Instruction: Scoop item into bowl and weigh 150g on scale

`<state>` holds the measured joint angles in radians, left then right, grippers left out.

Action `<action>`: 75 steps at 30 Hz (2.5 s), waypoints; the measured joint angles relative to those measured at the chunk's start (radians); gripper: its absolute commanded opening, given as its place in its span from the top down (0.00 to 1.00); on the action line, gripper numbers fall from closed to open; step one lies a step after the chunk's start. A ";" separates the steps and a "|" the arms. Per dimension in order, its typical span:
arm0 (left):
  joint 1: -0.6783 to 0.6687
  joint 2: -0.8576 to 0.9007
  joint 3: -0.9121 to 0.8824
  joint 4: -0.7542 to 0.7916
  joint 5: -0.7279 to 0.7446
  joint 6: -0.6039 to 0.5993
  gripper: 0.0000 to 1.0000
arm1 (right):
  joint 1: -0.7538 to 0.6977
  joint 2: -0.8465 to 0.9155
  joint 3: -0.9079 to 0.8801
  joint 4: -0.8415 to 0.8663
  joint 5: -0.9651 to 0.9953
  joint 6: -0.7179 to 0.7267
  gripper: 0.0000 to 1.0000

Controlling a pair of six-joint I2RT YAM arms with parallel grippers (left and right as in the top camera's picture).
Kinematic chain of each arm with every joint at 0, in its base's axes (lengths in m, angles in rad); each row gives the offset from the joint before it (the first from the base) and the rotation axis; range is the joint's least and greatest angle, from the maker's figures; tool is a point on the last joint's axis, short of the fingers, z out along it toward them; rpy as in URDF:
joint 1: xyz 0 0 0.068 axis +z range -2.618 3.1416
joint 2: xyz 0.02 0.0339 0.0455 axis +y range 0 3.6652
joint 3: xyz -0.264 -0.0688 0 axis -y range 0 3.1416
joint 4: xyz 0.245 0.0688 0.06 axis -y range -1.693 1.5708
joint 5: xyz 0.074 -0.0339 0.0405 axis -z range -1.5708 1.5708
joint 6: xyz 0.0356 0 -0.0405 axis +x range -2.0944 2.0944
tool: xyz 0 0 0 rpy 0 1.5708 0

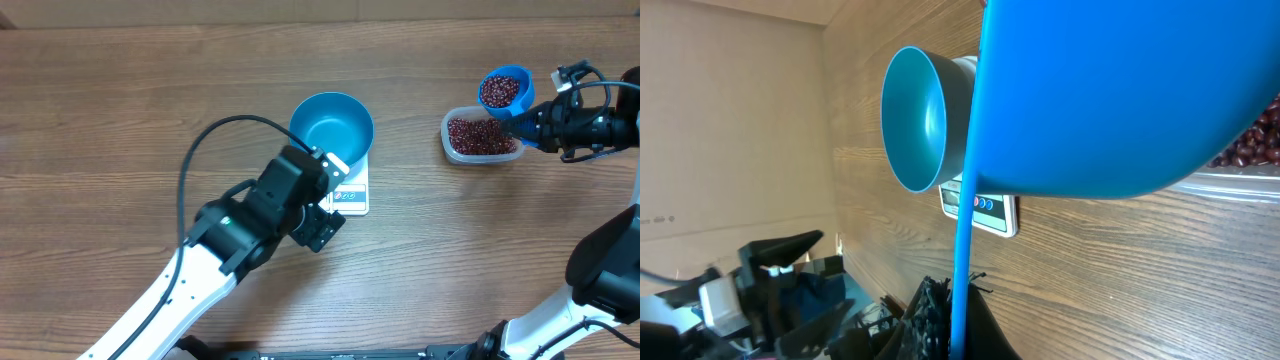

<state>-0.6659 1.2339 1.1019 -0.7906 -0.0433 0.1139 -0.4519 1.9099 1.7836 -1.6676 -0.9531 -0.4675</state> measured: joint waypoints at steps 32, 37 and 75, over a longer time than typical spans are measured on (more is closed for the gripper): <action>0.249 -0.148 0.000 -0.077 0.328 0.264 0.00 | 0.000 0.000 0.000 -0.005 0.000 0.000 0.96; 0.249 -0.148 0.000 -0.076 0.320 0.263 0.01 | 0.000 0.000 0.000 -0.005 0.000 0.000 0.96; 0.269 -0.005 0.000 -0.029 0.296 0.259 0.01 | 0.000 0.000 0.000 -0.005 0.000 0.000 0.96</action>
<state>-0.3965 1.2289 1.1023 -0.8192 0.2531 0.3729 -0.4519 1.9099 1.7836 -1.6726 -0.9531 -0.4679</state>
